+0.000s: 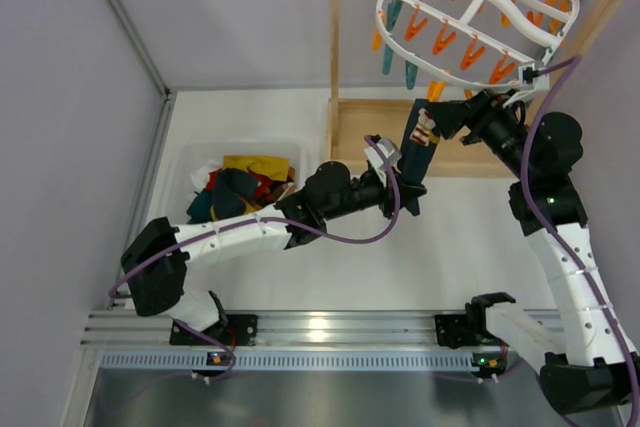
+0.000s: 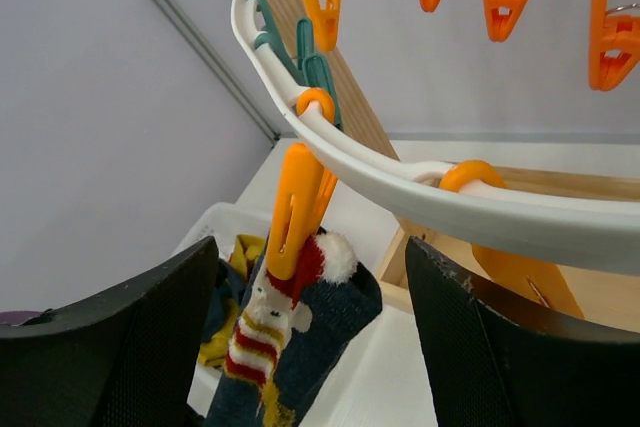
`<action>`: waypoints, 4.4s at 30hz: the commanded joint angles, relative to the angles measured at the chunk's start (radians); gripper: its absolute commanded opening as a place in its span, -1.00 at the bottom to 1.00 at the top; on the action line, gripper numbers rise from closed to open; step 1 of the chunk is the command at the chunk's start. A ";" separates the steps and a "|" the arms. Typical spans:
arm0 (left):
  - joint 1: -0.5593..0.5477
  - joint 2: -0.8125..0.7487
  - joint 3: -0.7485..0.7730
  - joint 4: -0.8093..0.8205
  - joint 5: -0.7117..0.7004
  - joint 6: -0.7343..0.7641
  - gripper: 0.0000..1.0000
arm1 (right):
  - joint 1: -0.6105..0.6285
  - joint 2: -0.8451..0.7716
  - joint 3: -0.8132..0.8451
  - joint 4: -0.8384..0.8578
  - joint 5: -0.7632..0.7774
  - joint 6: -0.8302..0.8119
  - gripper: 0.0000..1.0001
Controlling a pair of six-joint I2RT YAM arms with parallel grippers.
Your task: Remove the socks clipped to the hanger
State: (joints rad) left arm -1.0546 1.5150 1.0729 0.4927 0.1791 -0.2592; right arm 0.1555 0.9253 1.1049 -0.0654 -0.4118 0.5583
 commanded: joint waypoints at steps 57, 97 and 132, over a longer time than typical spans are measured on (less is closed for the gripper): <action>0.001 -0.139 0.130 -0.241 0.161 -0.281 -1.00 | -0.008 0.322 -0.381 1.510 0.038 0.781 0.36; 0.021 -0.104 0.091 -0.241 0.099 -0.327 -1.00 | 0.022 0.349 -0.266 1.776 -0.021 0.942 0.27; 0.045 -0.259 0.044 -0.521 -0.288 -0.186 -1.00 | 0.029 0.379 -0.264 1.727 -0.038 0.864 -0.36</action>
State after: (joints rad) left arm -1.0149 1.3277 1.0893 0.0612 0.0620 -0.5049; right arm 0.1703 1.3003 0.8196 1.3102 -0.4282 1.4334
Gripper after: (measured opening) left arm 0.063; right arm 0.316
